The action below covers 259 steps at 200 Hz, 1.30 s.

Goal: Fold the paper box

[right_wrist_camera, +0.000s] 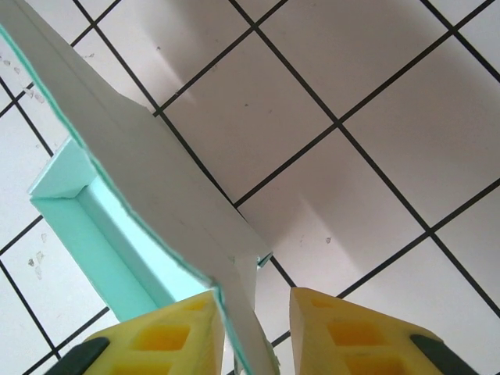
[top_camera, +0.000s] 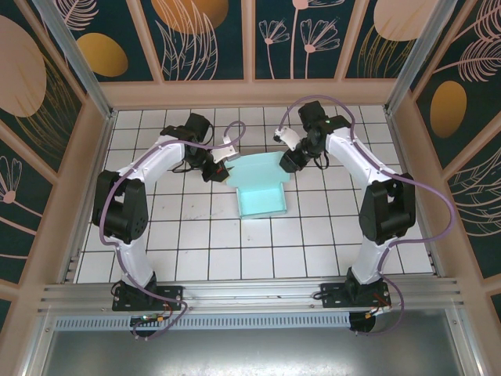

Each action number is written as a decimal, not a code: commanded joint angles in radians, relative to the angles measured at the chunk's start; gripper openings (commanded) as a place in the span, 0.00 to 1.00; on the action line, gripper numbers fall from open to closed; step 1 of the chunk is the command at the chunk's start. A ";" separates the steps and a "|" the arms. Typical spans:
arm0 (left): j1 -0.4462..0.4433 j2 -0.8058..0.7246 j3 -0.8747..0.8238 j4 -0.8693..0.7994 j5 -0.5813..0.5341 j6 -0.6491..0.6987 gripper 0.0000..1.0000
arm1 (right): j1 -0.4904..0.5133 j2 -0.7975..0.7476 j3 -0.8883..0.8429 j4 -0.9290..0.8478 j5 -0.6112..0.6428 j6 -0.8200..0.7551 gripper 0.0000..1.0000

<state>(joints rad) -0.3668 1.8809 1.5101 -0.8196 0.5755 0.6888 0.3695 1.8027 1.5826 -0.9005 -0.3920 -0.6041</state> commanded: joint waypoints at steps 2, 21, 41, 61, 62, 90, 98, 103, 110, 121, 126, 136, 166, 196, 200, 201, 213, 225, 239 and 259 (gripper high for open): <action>-0.006 0.008 0.002 -0.013 0.022 0.021 0.01 | 0.002 0.014 0.002 -0.048 -0.019 -0.022 0.26; -0.006 0.010 0.007 -0.017 0.022 0.020 0.01 | 0.002 0.015 0.004 -0.050 -0.021 -0.022 0.17; -0.006 0.012 0.009 -0.021 0.023 0.021 0.01 | 0.002 0.020 0.007 -0.054 -0.021 -0.022 0.13; -0.006 0.012 0.011 -0.022 0.024 0.021 0.01 | 0.003 0.022 0.008 -0.055 -0.019 -0.023 0.03; -0.006 0.012 0.011 -0.022 0.024 0.021 0.01 | 0.001 0.022 0.008 -0.055 -0.019 -0.023 0.02; -0.006 0.012 0.010 -0.018 0.025 0.016 0.09 | 0.002 0.017 0.008 -0.048 -0.019 -0.020 0.00; -0.006 0.012 0.011 -0.015 0.026 0.014 0.12 | 0.002 0.015 0.008 -0.045 -0.016 -0.016 0.00; -0.006 0.011 0.012 -0.014 0.024 0.012 0.14 | 0.003 0.013 0.007 -0.042 -0.016 -0.016 0.00; -0.006 0.011 0.013 -0.008 0.026 0.008 0.18 | 0.003 0.010 0.006 -0.041 -0.016 -0.015 0.00; -0.006 0.009 0.015 -0.004 0.031 0.003 0.20 | 0.004 0.009 0.005 -0.041 -0.015 -0.015 0.00; -0.006 0.008 0.016 -0.004 0.033 0.001 0.20 | 0.004 0.008 0.004 -0.042 -0.015 -0.015 0.00; -0.006 0.008 0.018 -0.004 0.039 0.000 0.20 | 0.006 0.007 0.001 -0.041 -0.015 -0.013 0.00; -0.006 0.012 0.023 -0.005 0.038 -0.006 0.20 | 0.007 0.004 -0.004 -0.038 -0.013 -0.012 0.00; -0.006 0.010 0.026 0.007 0.047 -0.015 0.21 | 0.011 0.004 -0.004 -0.039 -0.013 -0.012 0.00; -0.006 0.009 0.025 0.011 0.048 -0.017 0.21 | 0.010 0.003 -0.004 -0.040 -0.013 -0.011 0.00; -0.006 0.008 0.025 0.012 0.047 -0.018 0.21 | 0.010 0.003 -0.004 -0.040 -0.013 -0.011 0.00; -0.006 0.001 0.021 0.035 0.042 -0.031 0.21 | 0.011 0.005 -0.003 -0.039 -0.014 -0.013 0.00; -0.006 -0.007 0.013 0.065 0.041 -0.046 0.21 | 0.011 0.006 -0.003 -0.041 -0.015 -0.013 0.00; -0.006 -0.017 0.002 0.099 0.040 -0.063 0.22 | 0.012 0.007 -0.002 -0.041 -0.015 -0.014 0.00; -0.006 -0.023 0.000 0.117 0.032 -0.076 0.22 | 0.011 0.008 -0.003 -0.042 -0.015 -0.011 0.00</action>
<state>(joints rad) -0.3668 1.8812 1.5127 -0.7517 0.5938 0.6422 0.3740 1.8053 1.5826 -0.9245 -0.3946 -0.6220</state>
